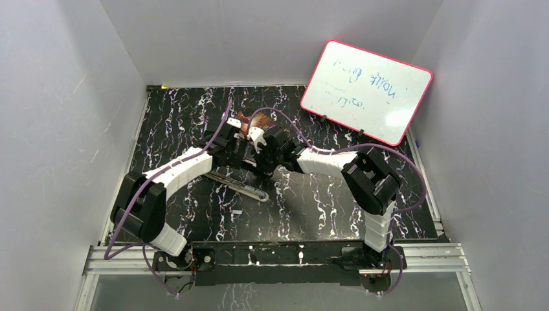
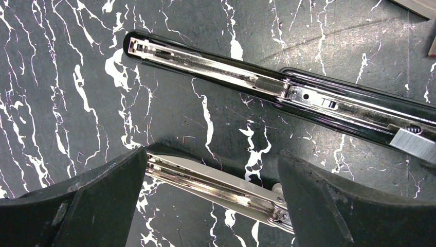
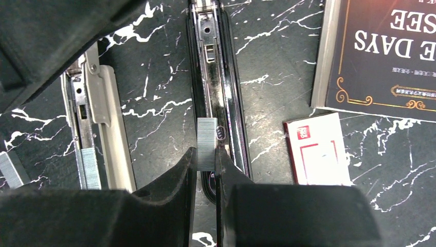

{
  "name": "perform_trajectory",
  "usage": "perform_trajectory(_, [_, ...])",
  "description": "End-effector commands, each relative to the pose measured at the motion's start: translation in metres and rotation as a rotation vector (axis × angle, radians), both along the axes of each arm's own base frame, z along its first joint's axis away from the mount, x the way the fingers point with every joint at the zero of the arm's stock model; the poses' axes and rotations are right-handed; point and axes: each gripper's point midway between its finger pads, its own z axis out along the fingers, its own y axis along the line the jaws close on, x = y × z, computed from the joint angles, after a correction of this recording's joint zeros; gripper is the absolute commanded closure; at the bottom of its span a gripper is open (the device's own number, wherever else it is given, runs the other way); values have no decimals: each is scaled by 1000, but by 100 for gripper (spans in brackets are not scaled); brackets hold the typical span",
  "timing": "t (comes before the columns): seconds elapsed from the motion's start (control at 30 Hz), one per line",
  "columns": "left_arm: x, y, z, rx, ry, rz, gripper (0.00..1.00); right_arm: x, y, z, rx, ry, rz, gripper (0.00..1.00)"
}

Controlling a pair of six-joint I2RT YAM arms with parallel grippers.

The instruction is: Load the staples into the stapler

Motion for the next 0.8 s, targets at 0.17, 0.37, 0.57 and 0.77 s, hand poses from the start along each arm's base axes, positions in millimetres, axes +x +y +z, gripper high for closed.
perform_trajectory(0.17, [-2,5,14,9,-38,4,2,-37,1,14,35,94,38,100])
perform_trajectory(0.37, [-2,4,14,8,-38,5,2,-54,-8,13,31,135,29,100])
perform_trajectory(0.57, [-1,4,13,8,-36,3,2,-39,-10,22,52,78,-56,100])
perform_trajectory(0.77, [-1,5,13,11,-37,3,2,-31,-17,19,26,49,-101,100])
